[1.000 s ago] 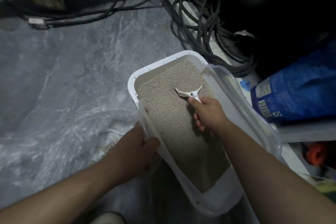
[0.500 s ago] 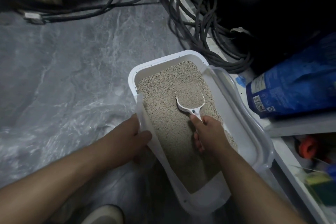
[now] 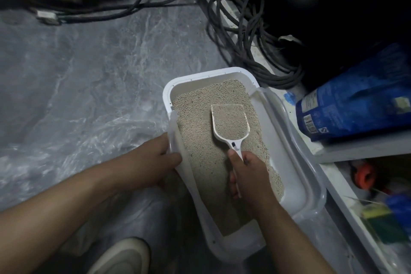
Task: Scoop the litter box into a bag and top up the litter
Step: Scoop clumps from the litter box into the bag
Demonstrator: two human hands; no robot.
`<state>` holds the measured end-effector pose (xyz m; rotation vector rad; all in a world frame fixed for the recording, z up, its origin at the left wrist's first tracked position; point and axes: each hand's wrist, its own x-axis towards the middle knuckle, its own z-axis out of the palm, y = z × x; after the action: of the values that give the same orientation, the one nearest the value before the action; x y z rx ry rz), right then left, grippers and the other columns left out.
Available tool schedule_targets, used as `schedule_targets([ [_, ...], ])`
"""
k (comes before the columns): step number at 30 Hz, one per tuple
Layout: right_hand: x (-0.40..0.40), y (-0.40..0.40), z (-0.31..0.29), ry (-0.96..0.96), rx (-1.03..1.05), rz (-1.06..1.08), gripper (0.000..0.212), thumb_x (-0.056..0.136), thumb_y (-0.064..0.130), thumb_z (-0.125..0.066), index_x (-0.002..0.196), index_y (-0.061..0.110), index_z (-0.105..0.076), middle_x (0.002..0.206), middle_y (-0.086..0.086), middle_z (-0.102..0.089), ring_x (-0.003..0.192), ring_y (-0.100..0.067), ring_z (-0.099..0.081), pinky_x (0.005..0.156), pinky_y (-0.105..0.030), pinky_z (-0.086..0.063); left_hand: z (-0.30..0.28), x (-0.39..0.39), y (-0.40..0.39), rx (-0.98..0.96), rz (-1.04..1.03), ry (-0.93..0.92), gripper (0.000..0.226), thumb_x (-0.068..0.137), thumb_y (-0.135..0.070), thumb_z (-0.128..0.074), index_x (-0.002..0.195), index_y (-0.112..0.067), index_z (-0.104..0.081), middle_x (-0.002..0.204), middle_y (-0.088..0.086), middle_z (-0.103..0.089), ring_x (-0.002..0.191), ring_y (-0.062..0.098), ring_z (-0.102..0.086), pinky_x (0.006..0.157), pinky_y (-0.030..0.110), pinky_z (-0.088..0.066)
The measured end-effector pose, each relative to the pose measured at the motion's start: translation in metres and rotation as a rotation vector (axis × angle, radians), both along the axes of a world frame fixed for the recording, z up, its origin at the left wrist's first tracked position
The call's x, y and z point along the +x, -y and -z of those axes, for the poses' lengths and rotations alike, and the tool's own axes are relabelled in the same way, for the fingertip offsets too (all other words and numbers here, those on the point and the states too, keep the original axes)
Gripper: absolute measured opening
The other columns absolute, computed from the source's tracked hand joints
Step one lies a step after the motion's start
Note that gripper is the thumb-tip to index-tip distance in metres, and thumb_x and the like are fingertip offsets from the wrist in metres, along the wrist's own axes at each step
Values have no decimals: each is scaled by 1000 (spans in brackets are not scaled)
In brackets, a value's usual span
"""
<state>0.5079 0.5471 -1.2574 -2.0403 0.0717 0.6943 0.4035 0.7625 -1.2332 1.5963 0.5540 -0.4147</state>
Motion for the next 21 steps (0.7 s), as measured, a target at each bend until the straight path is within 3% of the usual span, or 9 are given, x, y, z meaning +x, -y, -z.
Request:
schedule_targets([
  [4,-21,5,-3,-27,7,26,28,99,34,-60,82,11,-61,53,-7,-54,38,-18,-45,37,-23,-36,-6,3,11,32,3,-19,18,102,-14,-54,118,-19,-60,98,9,-75,83,24,-75,75,51,-64],
  [7,-30,9,-10,-29,23,65,30,99,32,-60,84,6,-60,53,-9,-52,38,-18,-44,36,-22,-36,-6,4,20,90,-29,6,12,103,-28,-58,113,-21,-59,94,0,-74,74,11,-74,60,31,-62],
  [11,-35,18,-21,-34,44,100,31,99,32,-60,84,5,-58,54,-10,-50,36,-18,-42,36,-21,-33,-7,-6,26,20,-98,70,21,99,-43,-62,119,-37,-58,113,-20,-70,82,-2,-72,67,17,-55],
  [14,-41,24,-27,-28,53,117,31,99,33,-60,86,5,-58,53,-8,-50,35,-17,-41,36,-21,-33,-8,-19,32,-12,-155,57,20,97,-43,-64,115,-44,-55,116,-30,-61,86,7,-75,80,34,-61],
  [17,-46,28,-31,5,58,141,38,100,36,-59,88,0,-55,52,-6,-49,36,-17,-40,36,-21,-34,-4,-33,38,47,-167,-11,69,94,-47,-67,154,-29,-38,150,-13,-48,89,10,-76,89,49,-61],
  [19,-47,29,-34,4,61,139,40,100,37,-58,93,-3,-54,52,-5,-49,36,-16,-41,37,-21,-34,1,-41,40,72,-150,-3,86,92,-54,-68,161,-26,-26,160,-6,-40,92,8,-76,90,50,-61],
  [21,-50,30,-37,2,62,132,38,100,37,-59,94,-1,-56,53,-4,-49,36,-16,-41,37,-21,-34,0,-48,42,76,-136,21,92,85,-62,-69,160,-28,-27,159,-8,-42,95,8,-75,90,51,-61],
])
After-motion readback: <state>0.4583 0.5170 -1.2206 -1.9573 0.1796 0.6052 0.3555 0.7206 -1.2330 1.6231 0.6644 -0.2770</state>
